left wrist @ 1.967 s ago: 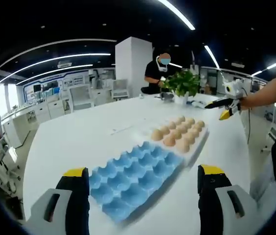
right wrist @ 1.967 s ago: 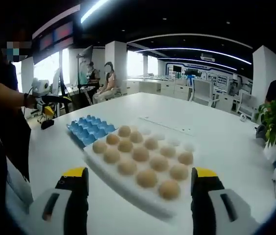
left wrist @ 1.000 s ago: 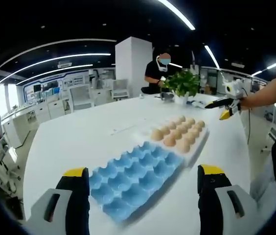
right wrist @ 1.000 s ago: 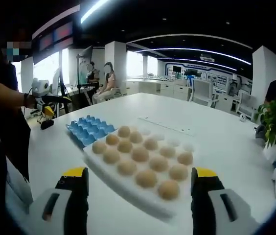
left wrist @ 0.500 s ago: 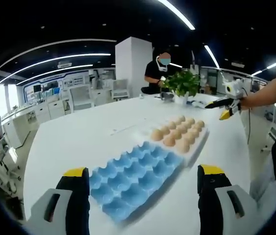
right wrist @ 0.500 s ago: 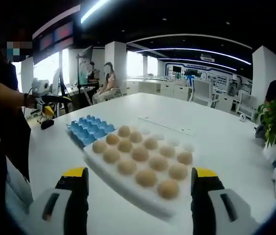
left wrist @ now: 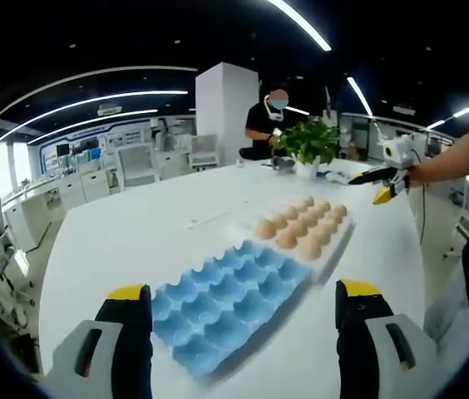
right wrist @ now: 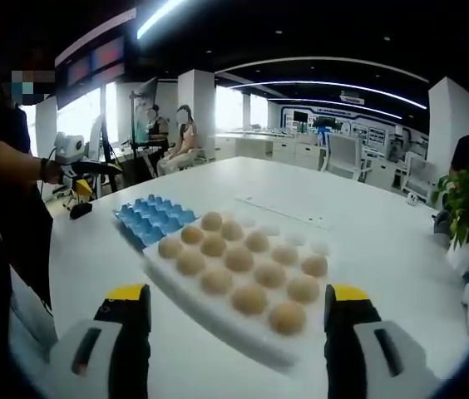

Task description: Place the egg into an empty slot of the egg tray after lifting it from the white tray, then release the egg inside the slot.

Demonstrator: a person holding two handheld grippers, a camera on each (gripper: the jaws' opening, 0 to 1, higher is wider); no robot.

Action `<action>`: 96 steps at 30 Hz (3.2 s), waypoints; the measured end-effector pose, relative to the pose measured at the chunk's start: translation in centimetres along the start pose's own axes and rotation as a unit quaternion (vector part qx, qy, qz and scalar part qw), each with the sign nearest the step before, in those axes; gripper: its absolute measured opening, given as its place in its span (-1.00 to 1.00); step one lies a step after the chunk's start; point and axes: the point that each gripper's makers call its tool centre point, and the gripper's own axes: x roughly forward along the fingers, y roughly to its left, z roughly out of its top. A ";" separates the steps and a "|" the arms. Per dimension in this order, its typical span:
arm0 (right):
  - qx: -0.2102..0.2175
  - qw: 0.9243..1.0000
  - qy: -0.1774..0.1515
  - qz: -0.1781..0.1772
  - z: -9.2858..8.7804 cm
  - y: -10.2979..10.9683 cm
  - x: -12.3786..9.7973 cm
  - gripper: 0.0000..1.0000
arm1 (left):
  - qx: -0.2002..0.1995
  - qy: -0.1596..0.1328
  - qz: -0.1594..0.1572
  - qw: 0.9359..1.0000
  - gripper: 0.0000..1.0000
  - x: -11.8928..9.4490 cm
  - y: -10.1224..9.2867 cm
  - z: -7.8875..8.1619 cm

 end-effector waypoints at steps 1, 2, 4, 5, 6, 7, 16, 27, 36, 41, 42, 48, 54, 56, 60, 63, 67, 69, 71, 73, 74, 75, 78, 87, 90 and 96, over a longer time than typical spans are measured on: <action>0.000 1.000 0.000 0.000 0.0 0.0 0.0 0.80 | 0.000 0.000 0.000 1.000 0.88 0.0 0.0 0.0; 0.000 1.000 0.000 0.000 0.0 0.0 0.0 0.80 | 0.000 -0.001 0.000 1.000 0.88 0.0 0.0 0.0; 0.000 1.000 0.000 0.000 0.0 0.0 0.0 0.80 | 0.000 0.000 -0.001 1.000 0.87 0.0 0.0 0.0; 0.000 1.000 0.000 0.000 0.1 0.0 0.0 0.80 | 0.000 0.000 -0.001 1.000 0.87 0.0 -0.1 0.0; 0.001 1.000 -0.001 0.000 0.1 0.0 0.0 0.80 | 0.000 0.001 -0.001 1.000 0.87 0.0 -0.1 -0.1; 0.000 1.000 -0.001 -0.001 0.1 0.0 0.0 0.80 | -0.001 0.000 -0.001 1.000 0.87 0.0 -0.1 -0.1; 0.001 1.000 -0.001 0.000 0.0 0.2 0.1 0.79 | 0.000 0.000 -0.002 1.000 0.87 0.0 -0.1 0.0; 0.003 1.000 0.000 0.002 -0.2 0.3 0.0 0.79 | -0.001 0.001 -0.001 1.000 0.88 -0.1 -0.1 -0.1; 0.005 1.000 0.001 0.008 -0.5 0.6 0.2 0.79 | -0.001 0.002 0.001 1.000 0.88 -0.5 -0.3 -0.1; 0.005 1.000 0.000 0.014 -0.6 0.5 0.2 0.79 | -0.001 0.005 0.003 1.000 0.90 -0.9 -0.4 -0.3; 0.004 1.000 0.000 0.016 -0.5 0.5 0.2 0.79 | -0.003 0.006 0.005 1.000 0.90 -1.0 -0.4 -0.3; 0.004 1.000 0.002 0.031 -0.6 0.9 0.1 0.79 | -0.008 0.005 0.012 1.000 0.91 -1.6 -0.5 -0.2; 0.005 0.999 0.012 0.029 -1.0 1.0 0.9 0.79 | -0.001 0.007 0.003 1.000 0.91 -1.3 -0.6 -0.4; 0.007 0.999 0.010 0.030 -0.8 1.4 1.2 0.79 | -0.004 0.005 -0.001 1.000 0.91 -1.2 -0.6 -0.4; 0.007 1.000 0.006 0.029 -0.3 1.9 2.0 0.79 | 0.002 0.009 -0.010 1.000 0.91 -1.0 -0.4 -0.6; 0.005 0.999 0.004 0.033 0.1 2.7 2.6 0.77 | 0.001 0.003 -0.013 1.000 0.90 -1.1 -0.2 -0.6; 0.003 0.999 0.006 0.044 0.5 4.1 3.4 0.74 | 0.002 0.003 -0.018 1.000 0.90 -1.3 0.0 -0.8; 0.004 0.999 0.006 0.047 0.7 4.9 4.0 0.72 | 0.003 0.005 -0.020 1.000 0.90 -1.5 0.2 -1.0; 0.005 0.999 0.005 0.050 1.0 5.5 4.4 0.70 | 0.005 0.005 -0.022 1.000 0.90 -1.7 0.4 -1.1; 0.005 0.998 0.003 0.055 1.3 6.3 5.0 0.68 | 0.004 0.005 -0.024 1.000 0.90 -1.9 0.7 -1.3; 0.004 0.998 0.002 0.058 1.5 6.8 5.4 0.67 | 0.005 0.005 -0.025 1.000 0.90 -2.0 0.7 -1.3; 0.003 0.998 0.002 0.061 1.6 7.2 5.7 0.67 | 0.005 0.005 -0.026 1.000 0.90 -2.1 0.8 -1.4; 0.002 0.998 0.003 0.070 1.8 8.7 6.8 0.65 | 0.007 0.006 -0.029 1.000 0.91 -2.4 1.2 -1.5; 0.000 0.997 0.006 0.081 1.9 10.8 8.4 0.59 | 0.009 0.003 -0.037 0.999 0.90 -3.2 2.0 -1.7; -0.005 0.996 0.008 0.085 2.0 11.4 9.1 0.54 | 0.009 0.001 -0.038 0.999 0.90 -3.3 2.2 -1.7; -0.014 0.996 0.013 0.090 2.1 12.1 10.3 0.37 | 0.012 -0.002 -0.043 0.999 0.90 -3.1 2.1 -1.5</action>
